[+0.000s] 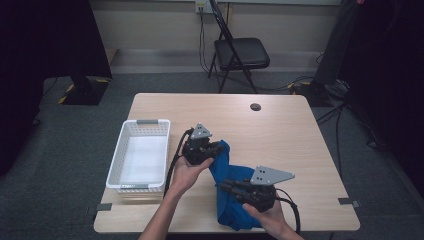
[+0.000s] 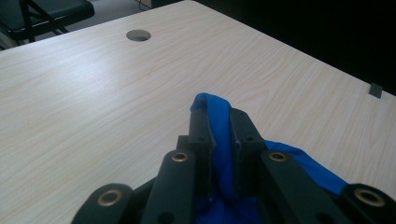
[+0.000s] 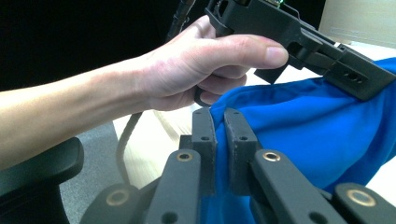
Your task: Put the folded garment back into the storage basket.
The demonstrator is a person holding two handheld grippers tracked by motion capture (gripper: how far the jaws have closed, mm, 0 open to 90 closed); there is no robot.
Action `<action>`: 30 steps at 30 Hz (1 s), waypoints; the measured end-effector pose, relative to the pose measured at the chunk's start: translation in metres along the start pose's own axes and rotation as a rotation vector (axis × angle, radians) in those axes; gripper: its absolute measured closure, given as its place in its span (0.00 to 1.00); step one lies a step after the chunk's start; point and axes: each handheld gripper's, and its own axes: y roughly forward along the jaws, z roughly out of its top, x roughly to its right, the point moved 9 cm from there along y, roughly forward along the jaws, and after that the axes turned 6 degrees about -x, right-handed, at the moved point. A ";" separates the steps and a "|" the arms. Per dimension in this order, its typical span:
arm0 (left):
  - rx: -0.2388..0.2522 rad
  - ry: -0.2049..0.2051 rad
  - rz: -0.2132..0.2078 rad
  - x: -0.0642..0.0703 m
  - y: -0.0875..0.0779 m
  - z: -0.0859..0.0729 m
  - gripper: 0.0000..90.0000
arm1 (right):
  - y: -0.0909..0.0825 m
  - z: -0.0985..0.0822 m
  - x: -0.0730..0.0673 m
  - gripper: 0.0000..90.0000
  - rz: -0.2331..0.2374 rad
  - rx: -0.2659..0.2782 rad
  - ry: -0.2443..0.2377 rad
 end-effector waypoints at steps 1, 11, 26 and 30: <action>0.001 -0.002 -0.002 0.001 0.002 0.000 0.90 | -0.001 -0.001 0.001 0.94 -0.002 -0.001 0.003; -0.018 -0.006 -0.012 0.008 0.019 -0.002 0.90 | -0.009 -0.016 0.011 0.94 -0.022 -0.016 0.027; -0.039 -0.005 -0.035 0.018 0.039 -0.004 0.90 | -0.025 -0.033 0.026 0.94 -0.067 -0.040 0.047; -0.052 -0.004 -0.041 0.020 0.046 -0.006 0.90 | -0.025 -0.041 0.028 0.94 -0.079 -0.057 0.052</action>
